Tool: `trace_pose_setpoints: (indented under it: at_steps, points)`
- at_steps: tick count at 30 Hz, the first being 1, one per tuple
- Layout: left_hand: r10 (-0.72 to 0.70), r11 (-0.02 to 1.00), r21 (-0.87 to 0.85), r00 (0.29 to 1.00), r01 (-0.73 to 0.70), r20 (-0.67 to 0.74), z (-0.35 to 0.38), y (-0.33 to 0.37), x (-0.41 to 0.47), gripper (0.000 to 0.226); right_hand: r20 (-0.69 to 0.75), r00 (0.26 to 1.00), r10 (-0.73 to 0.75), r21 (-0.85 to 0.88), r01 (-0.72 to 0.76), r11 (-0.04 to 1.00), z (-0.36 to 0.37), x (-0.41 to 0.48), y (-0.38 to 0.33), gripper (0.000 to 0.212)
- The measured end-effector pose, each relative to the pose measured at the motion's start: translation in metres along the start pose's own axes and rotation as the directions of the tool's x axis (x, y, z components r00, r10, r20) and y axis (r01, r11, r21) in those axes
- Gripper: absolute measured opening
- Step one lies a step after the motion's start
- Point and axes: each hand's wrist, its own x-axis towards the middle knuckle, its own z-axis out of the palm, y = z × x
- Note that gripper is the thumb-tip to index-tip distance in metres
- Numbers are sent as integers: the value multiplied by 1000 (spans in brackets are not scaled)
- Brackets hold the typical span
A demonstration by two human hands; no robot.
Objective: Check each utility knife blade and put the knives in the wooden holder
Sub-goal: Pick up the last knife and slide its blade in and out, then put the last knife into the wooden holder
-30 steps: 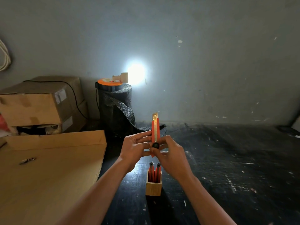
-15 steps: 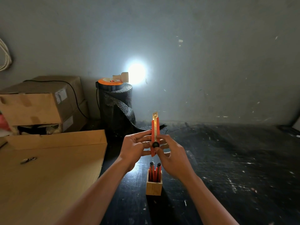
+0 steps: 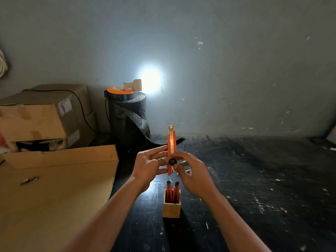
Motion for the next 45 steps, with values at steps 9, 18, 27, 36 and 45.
trace_pose_setpoints:
  at_steps: [9, 18, 27, 36, 45]
  points:
    - [-21, 999, -35, 1000, 21, 10, 0, -3, 3, 43, -37, 998, 52, -10, -53, 999, 7, 6, 7, 15]
    - [-24, 999, -35, 1000, 24, 4, -3, -13, 4, 38, -32, 998, 52, 78, -49, 996, 15, 10, 17, 36]
    - [-87, 994, -64, 995, 90, 55, -3, -38, 6, 41, -25, 993, 117, 152, -112, 982, 19, 26, 26, 38]
    - [-173, 969, 168, 983, 182, -67, -13, -114, 31, 43, 4, 971, 238, 237, -232, 943, 36, 36, 73, 17]
    - [-312, 776, 548, 945, 314, -99, -19, -194, 41, 79, 50, 940, 338, 96, -341, 935, 64, 31, 137, 9]
